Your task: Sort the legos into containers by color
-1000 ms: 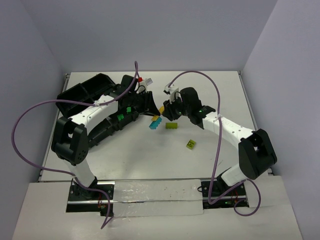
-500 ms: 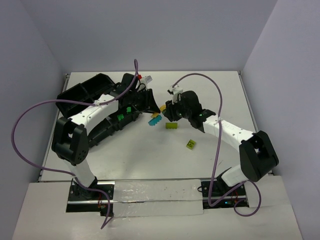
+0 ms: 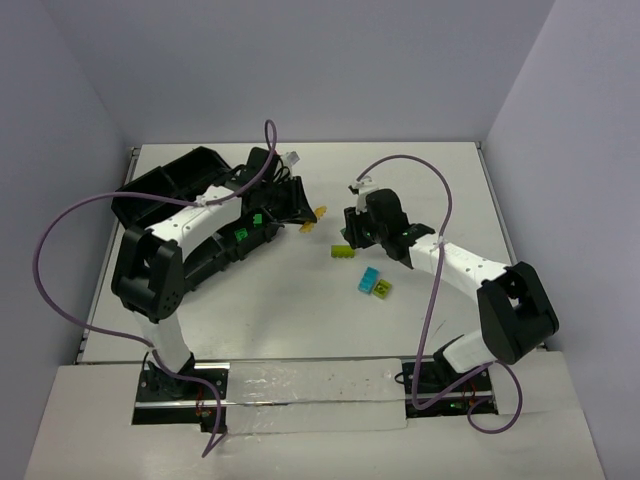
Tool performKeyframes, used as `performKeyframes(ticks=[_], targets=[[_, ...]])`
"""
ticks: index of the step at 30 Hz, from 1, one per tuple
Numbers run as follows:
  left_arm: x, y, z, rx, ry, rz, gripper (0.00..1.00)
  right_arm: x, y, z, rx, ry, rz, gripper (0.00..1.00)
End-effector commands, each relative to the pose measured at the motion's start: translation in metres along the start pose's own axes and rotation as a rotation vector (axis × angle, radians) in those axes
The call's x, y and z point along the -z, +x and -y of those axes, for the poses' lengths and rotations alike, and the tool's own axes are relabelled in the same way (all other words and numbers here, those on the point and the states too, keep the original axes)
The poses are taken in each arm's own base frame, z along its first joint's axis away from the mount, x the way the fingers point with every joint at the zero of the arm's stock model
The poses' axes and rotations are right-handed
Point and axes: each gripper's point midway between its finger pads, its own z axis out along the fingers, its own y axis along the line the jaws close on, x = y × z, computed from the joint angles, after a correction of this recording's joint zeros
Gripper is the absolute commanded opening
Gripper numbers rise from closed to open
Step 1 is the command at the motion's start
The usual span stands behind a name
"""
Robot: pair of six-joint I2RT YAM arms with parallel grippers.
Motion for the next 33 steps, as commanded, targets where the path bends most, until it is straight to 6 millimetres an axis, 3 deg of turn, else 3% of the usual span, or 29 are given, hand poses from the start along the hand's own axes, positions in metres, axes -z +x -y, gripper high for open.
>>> performKeyframes(ticks=[1,6,13,21,28,33], targets=[[-0.005,-0.024,-0.002,-0.003,-0.035,0.077,0.00,-0.004,-0.010,0.007,-0.069,0.050,0.024,0.00],[-0.002,-0.021,-0.014,0.004,-0.091,0.089,0.00,-0.008,-0.005,0.020,-0.118,0.120,0.014,0.01],[0.031,-0.045,-0.022,-0.012,-0.190,0.182,0.00,-0.004,-0.002,0.043,-0.224,0.222,0.019,0.01],[0.109,-0.090,-0.043,0.002,-0.326,0.349,0.00,0.014,0.011,0.046,-0.297,0.216,-0.001,0.02],[0.168,-0.101,-0.066,-0.036,-0.521,0.442,0.00,0.033,0.020,0.044,-0.350,0.231,-0.025,0.03],[0.188,-0.105,-0.085,-0.051,-0.631,0.468,0.00,0.043,0.030,0.050,-0.371,0.285,-0.061,0.03]])
